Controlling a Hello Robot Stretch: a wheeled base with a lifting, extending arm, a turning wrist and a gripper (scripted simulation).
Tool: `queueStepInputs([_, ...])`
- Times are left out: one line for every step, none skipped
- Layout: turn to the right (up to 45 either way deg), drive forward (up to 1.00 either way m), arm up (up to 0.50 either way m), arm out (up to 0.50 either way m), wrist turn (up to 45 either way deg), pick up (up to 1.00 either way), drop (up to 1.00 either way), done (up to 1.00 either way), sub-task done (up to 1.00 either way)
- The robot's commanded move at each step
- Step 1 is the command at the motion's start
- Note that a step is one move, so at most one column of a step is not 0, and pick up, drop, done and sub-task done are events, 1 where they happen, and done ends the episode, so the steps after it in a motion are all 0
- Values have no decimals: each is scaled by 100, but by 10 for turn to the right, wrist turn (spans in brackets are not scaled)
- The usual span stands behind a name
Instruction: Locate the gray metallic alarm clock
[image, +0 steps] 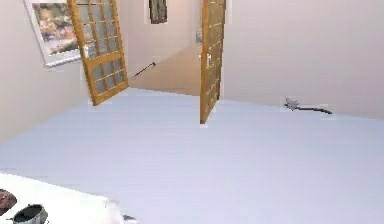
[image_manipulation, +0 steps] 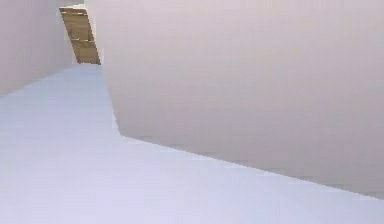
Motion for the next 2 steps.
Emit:
queueStepInputs([-450,0,0,0,0,0,0,0,0])
queueStepInputs([0,0,0,0,0,0,0,100,0])
